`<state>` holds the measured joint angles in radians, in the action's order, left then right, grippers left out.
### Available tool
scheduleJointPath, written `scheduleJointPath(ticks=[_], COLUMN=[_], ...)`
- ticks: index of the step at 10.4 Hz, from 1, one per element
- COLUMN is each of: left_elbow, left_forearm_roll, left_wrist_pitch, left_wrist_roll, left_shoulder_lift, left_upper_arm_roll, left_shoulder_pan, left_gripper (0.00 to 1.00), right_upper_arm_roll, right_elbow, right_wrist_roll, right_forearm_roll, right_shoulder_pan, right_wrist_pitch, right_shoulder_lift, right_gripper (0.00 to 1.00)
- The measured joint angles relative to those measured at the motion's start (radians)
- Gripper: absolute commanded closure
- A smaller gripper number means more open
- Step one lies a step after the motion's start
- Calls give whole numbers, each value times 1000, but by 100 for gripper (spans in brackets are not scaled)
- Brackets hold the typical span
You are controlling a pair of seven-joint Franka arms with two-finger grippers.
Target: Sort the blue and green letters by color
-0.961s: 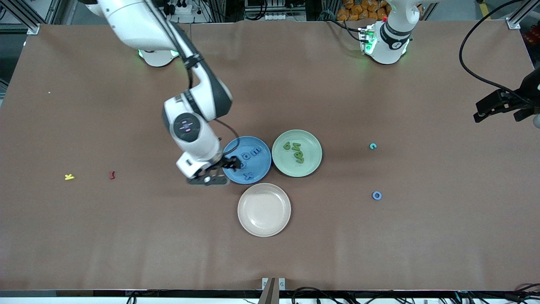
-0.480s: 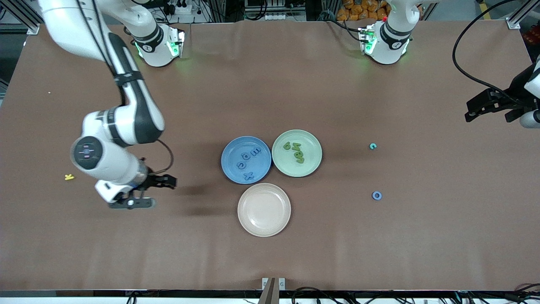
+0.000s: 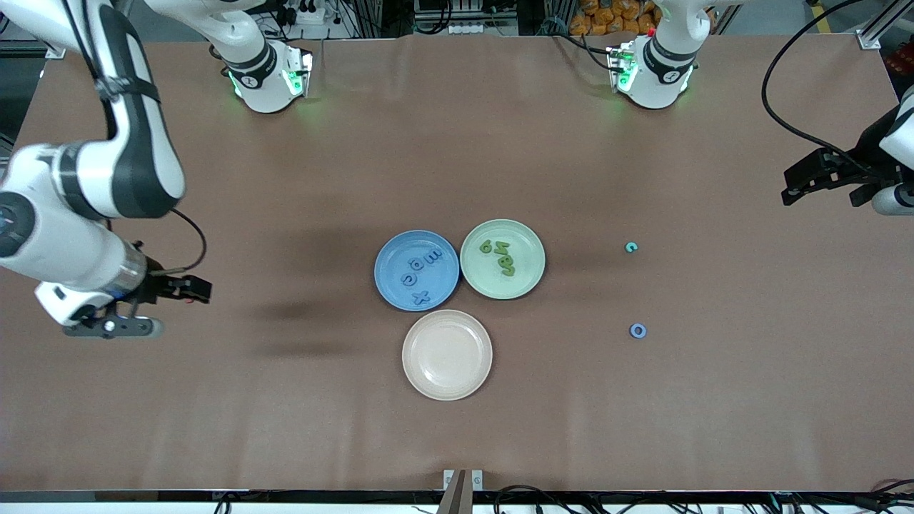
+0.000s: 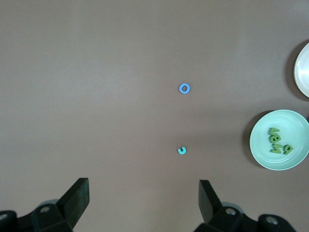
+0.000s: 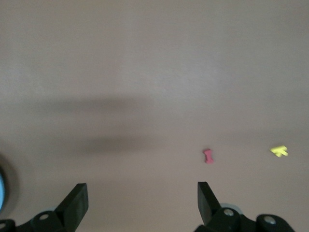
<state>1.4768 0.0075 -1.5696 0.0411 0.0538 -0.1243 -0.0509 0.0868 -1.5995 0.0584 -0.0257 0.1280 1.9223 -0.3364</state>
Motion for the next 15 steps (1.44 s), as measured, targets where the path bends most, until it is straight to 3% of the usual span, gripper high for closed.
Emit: scheduleJointPath(ticks=[5, 10, 15], left_elbow=[-1, 1, 1], left_forearm_roll=[0, 0, 0], left_wrist_pitch=[0, 0, 0], left_wrist_roll=[0, 0, 0], left_shoulder_lift=[-1, 2, 1], left_upper_arm_roll=[-32, -32, -32], left_shoulder_pan=[0, -1, -3], left_gripper=[0, 0, 0], right_upper_arm_roll=[-19, -42, -62], right_elbow=[89, 229, 200], right_wrist_roll=[-3, -3, 0], right_forearm_roll=[-1, 1, 1], right_shoulder_pan=[-83, -112, -114], right_wrist_pitch=[-288, -528, -487], right_shoulder_lift=[176, 260, 278], right_gripper=[0, 0, 0])
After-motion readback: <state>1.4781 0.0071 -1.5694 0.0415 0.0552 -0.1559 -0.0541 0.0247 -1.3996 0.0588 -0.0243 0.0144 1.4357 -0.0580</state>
